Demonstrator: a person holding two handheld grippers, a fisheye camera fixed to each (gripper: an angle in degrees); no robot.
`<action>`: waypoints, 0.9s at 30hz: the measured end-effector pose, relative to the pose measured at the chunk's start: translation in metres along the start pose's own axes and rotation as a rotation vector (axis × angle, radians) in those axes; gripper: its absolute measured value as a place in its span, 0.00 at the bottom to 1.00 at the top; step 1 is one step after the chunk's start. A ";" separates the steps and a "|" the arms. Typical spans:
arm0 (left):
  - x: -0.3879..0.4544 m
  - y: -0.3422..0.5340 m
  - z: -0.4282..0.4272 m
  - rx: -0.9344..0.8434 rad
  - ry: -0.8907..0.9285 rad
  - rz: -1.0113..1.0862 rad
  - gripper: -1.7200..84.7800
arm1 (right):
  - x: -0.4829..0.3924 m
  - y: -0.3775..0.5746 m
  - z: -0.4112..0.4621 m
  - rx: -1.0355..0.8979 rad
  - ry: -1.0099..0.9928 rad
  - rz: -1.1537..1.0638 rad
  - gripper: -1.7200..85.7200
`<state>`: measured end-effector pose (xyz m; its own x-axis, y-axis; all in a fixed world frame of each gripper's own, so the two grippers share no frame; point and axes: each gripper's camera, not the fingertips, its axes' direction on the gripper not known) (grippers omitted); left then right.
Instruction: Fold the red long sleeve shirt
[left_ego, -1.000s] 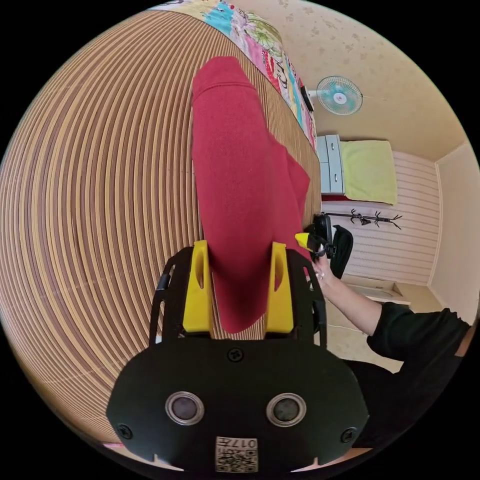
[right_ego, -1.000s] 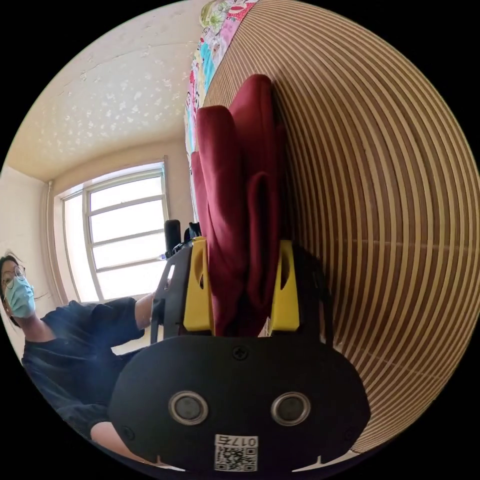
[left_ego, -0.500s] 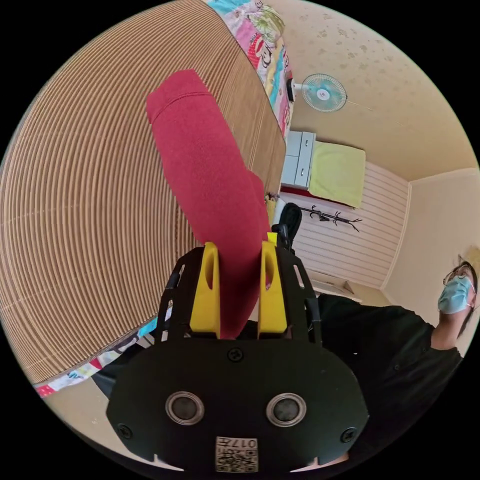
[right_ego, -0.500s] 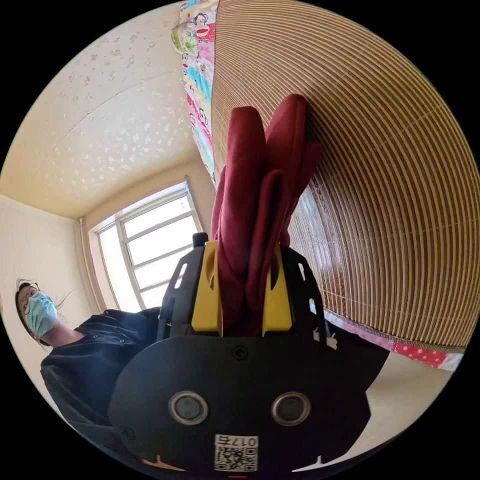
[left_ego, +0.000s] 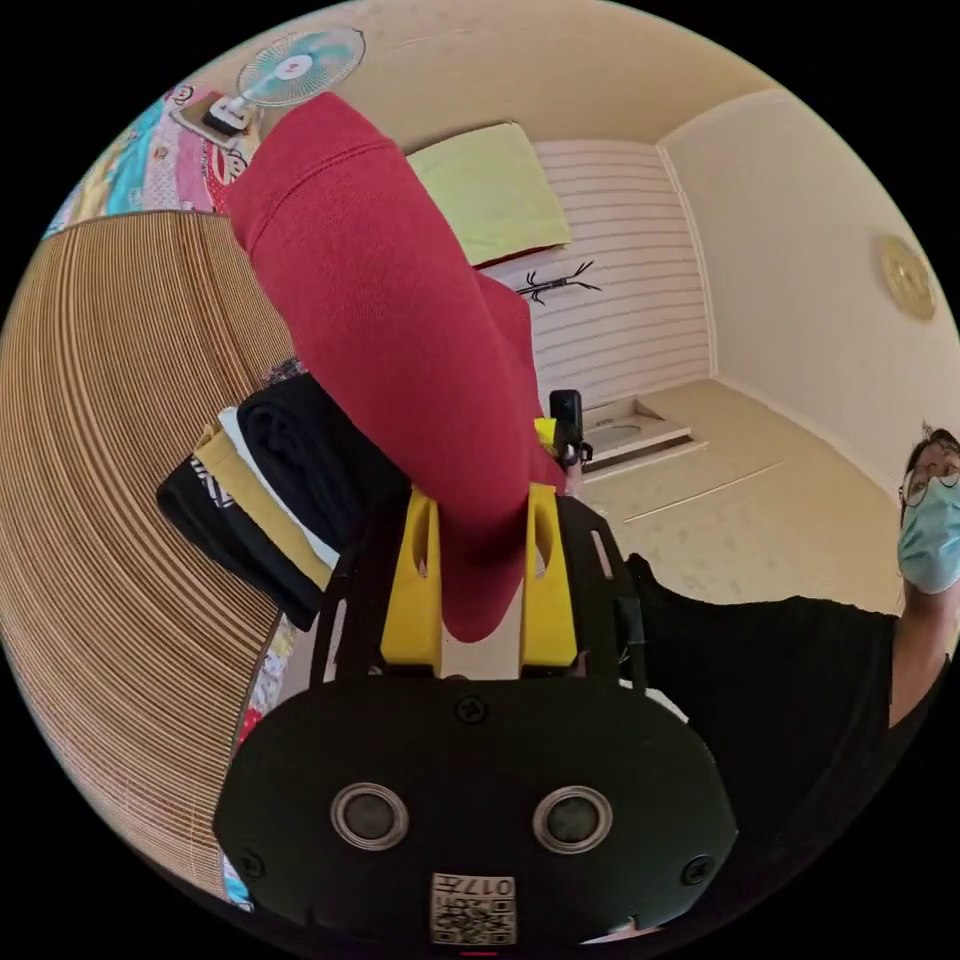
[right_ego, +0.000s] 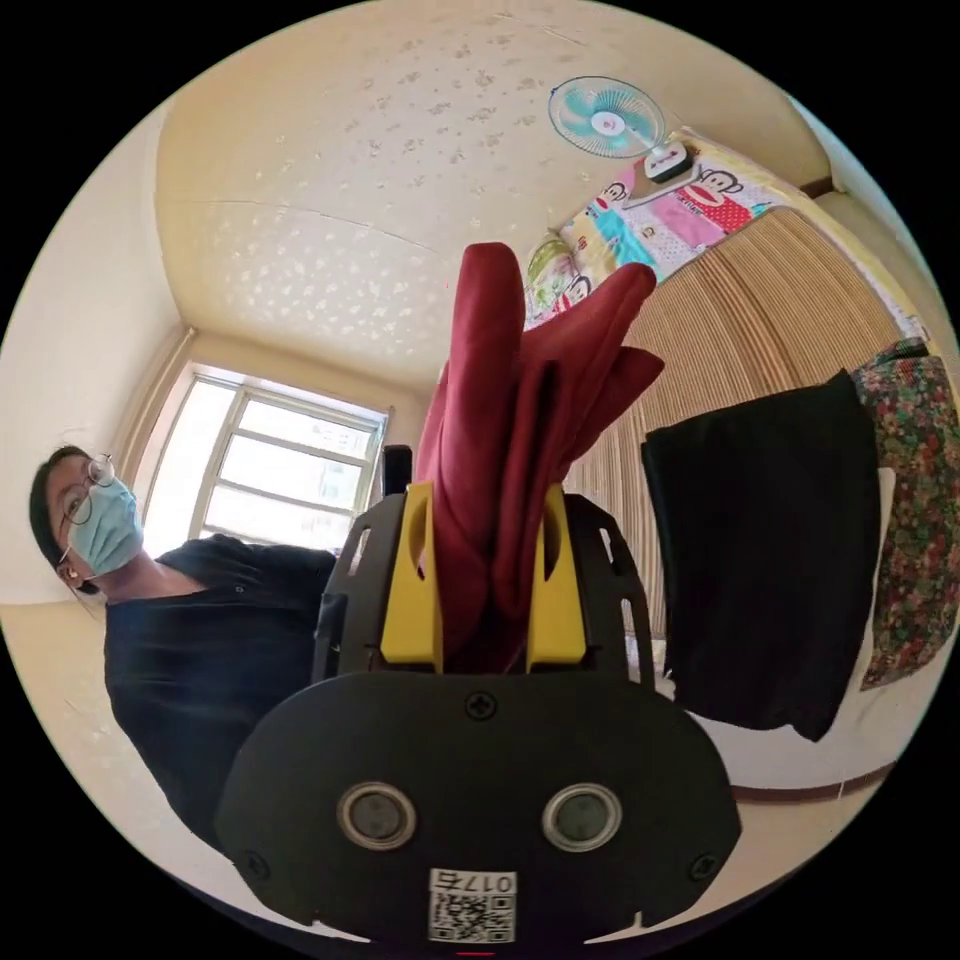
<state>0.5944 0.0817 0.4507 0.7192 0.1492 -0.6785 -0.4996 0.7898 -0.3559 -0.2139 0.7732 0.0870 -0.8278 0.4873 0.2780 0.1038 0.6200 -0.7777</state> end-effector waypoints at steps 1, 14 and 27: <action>-0.008 -0.007 0.020 -0.030 -0.013 -0.034 0.17 | 0.010 0.006 -0.007 -0.028 0.094 0.035 0.18; -0.155 0.058 0.057 -0.430 -0.818 -0.382 0.13 | 0.018 0.129 0.124 0.313 0.818 0.367 0.18; -0.113 0.269 -0.182 0.058 -0.983 -1.038 0.11 | 0.000 0.188 0.332 0.288 1.063 0.392 0.05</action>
<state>0.2908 0.1689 0.3145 0.7889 -0.1757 0.5889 0.4530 0.8138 -0.3640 -0.3774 0.6850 -0.2463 0.1259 0.9681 0.2166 0.0081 0.2173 -0.9761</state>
